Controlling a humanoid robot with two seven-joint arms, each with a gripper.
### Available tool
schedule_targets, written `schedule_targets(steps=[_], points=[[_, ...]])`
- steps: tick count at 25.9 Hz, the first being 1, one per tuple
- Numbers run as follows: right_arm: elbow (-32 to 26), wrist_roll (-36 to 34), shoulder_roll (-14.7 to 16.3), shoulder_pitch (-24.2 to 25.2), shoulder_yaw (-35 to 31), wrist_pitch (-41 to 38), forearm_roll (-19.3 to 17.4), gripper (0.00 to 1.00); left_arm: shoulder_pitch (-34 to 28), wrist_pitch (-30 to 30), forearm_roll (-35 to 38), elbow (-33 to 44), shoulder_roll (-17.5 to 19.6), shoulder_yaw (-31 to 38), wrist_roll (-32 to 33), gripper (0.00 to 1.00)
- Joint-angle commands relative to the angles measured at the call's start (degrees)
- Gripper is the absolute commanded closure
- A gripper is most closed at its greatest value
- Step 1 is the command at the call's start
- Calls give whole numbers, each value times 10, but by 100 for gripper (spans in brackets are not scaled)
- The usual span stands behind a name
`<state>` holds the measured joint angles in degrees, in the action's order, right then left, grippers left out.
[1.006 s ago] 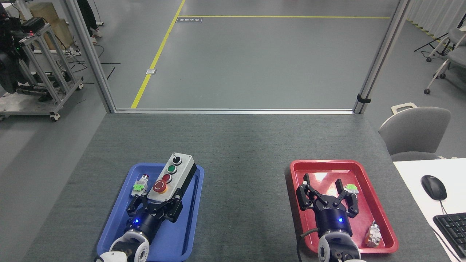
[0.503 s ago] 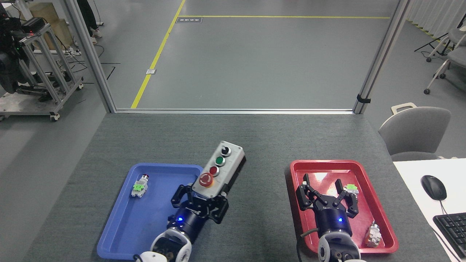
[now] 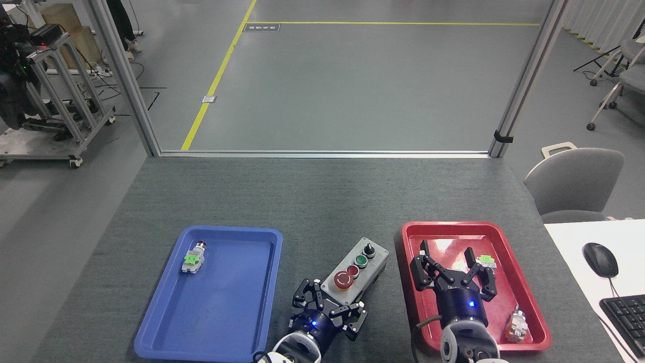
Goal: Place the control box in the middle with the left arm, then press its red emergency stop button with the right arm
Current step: 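Carry the box with the left gripper to the table between trays, then release the box and withdraw the left gripper toward the blue tray, then move the right gripper down onto the box's red button and press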
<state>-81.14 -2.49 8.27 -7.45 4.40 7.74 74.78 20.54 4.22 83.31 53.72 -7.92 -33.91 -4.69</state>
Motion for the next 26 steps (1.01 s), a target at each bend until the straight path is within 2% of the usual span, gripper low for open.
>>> schedule_targets(steps=[1,5,6,8,13,17,20,21,22,23,24,25,26], points=[[-1,-1,0,-4,0,0,0,0,2,3,-3,-21,-1,-11,3,93],[-1,-1,1,-12,0,0,0,0,2,10,-4,-20,-1,-19,2,37],[-1,-2,2,-12,0,-2,0,0,2,11,-4,-17,-1,-19,2,28],[-2,-5,3,-12,0,-3,0,0,2,12,-4,-13,0,-15,1,4],[-2,-5,6,-13,-1,1,0,0,-32,10,-4,76,12,-12,1,2],[-2,-8,4,-15,-2,2,0,0,-93,1,-6,212,95,-9,0,2],[-2,-7,1,-20,-4,3,4,1,-151,-4,-37,321,159,9,-1,2],[-1,-6,2,-21,-4,1,8,7,-169,-11,-58,358,183,23,-1,2],[0,-6,5,-27,-2,-4,10,26,-186,-23,-84,391,204,41,-1,2],[5,-6,5,-31,5,-7,9,53,-197,-36,-108,410,218,60,-1,2],[25,-4,1,-40,17,-24,8,91,-206,-50,-134,423,228,82,-1,2],[56,-4,-3,-49,37,-59,7,100,-212,-63,-156,428,230,106,-1,2],[89,-4,-4,-63,53,-100,5,100,-212,-74,-171,426,230,133,-3,2]])
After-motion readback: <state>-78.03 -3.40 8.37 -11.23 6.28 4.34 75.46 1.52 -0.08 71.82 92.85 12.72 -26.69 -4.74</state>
